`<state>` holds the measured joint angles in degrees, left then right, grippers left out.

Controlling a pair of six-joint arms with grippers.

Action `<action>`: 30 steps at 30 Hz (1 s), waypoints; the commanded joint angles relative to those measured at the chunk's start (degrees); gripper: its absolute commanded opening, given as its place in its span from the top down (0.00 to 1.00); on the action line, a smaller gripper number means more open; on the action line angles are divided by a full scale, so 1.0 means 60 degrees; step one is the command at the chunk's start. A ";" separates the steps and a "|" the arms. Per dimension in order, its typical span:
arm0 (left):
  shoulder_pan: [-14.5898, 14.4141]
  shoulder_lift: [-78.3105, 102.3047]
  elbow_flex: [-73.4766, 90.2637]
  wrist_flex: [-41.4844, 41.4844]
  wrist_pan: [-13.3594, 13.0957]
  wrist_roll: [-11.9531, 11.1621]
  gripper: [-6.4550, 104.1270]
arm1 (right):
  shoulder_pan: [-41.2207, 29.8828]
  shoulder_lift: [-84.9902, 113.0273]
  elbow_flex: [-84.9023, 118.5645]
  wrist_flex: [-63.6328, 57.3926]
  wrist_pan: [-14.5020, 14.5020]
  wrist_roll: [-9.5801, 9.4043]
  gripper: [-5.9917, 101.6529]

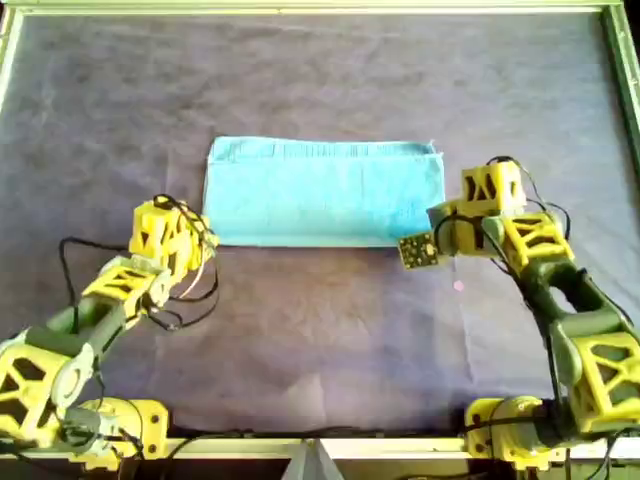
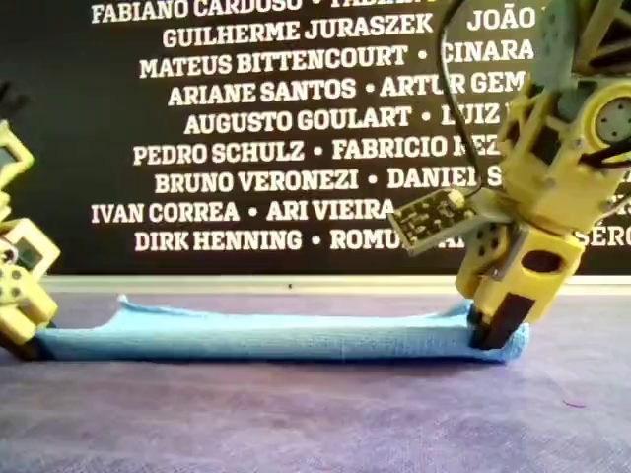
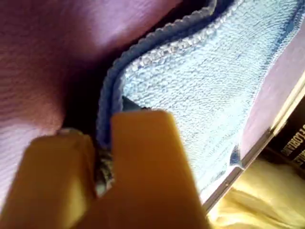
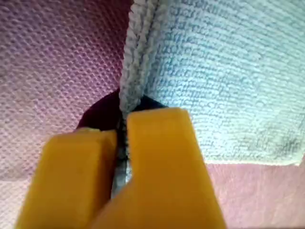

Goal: Fold a cloth

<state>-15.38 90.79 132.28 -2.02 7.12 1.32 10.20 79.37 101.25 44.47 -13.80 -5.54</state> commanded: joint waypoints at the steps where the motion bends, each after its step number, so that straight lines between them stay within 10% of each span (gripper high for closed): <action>1: 0.0088 0.0835 0.0381 0.0059 -0.0059 0.0088 0.94 | -0.0029 0.0850 -0.0073 0.0132 0.0059 -0.0044 0.96; 7: 0.0103 0.0996 0.0542 0.0059 -0.0059 0.0088 0.82 | -0.0029 0.0850 -0.0132 0.0029 0.0059 -0.0088 0.90; 16: 0.0190 0.3604 0.2417 0.0073 -0.0059 0.0088 0.40 | -0.0161 0.1245 0.0029 0.0234 0.0059 -0.0117 0.48; 30: 0.0249 1.1719 0.6797 0.0073 -0.0249 0.0088 0.38 | -0.0220 0.7705 0.5889 0.0059 0.0234 -0.0117 0.38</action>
<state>-15.03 151.88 172.79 -1.41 5.98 1.32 8.96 116.19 132.28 44.47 -12.48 -6.06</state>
